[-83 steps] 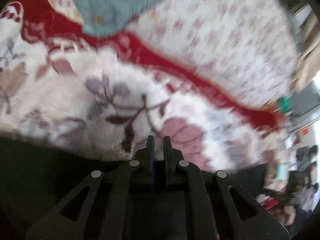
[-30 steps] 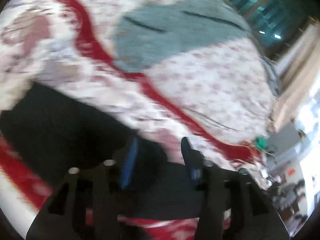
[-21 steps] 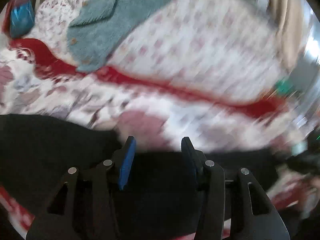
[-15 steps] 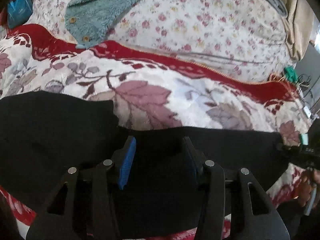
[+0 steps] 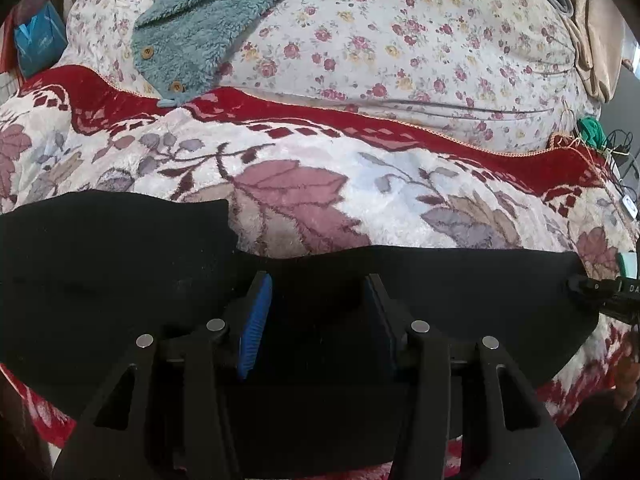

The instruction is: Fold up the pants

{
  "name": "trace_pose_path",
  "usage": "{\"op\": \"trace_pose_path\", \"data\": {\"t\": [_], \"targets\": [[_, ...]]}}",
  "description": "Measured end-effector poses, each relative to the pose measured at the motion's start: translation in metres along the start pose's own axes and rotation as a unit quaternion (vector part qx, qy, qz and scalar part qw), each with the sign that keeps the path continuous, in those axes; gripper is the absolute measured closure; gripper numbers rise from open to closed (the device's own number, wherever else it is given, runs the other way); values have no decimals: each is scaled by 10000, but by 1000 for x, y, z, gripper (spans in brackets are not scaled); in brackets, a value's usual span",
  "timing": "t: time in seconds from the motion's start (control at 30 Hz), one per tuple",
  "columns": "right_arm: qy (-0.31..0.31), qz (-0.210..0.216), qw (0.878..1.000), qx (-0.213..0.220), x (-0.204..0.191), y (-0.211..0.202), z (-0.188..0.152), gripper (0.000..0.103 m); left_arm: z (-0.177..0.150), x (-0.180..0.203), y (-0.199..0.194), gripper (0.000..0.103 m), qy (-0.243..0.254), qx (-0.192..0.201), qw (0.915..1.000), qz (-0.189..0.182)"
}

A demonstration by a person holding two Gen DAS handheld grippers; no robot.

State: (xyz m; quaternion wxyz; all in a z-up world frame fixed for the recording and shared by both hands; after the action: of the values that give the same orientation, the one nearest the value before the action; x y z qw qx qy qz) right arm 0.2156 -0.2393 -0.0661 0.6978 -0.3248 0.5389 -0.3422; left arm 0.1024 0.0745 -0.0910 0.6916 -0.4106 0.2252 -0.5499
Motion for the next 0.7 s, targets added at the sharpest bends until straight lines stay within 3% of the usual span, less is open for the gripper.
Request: {"op": "trace_pose_path", "data": {"t": [0.3, 0.6, 0.7], "targets": [[-66, -71, 9999, 37, -2, -1, -2, 82, -1, 0, 1, 55, -8, 21, 10000, 37], [-164, -55, 9998, 25, -7, -3, -3, 79, 1, -3, 1, 55, -222, 24, 9996, -159], [-25, 60, 9993, 366, -2, -20, 2, 79, 2, -5, 2, 55, -319, -39, 9990, -314]]}}
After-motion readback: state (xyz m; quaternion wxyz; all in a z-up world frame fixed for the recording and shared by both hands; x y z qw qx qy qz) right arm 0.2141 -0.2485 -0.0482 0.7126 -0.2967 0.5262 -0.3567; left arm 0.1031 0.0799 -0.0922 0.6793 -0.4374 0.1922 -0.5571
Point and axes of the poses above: each gripper's, at about its wrist camera, not at the fingertips, and y roughly the way its jaws point, x to its right, z to its top, the point moved 8 cm from there along y, roughly the way its jaws point, and after that the axes turned 4 degrees about -x, right-handed, at the moved point
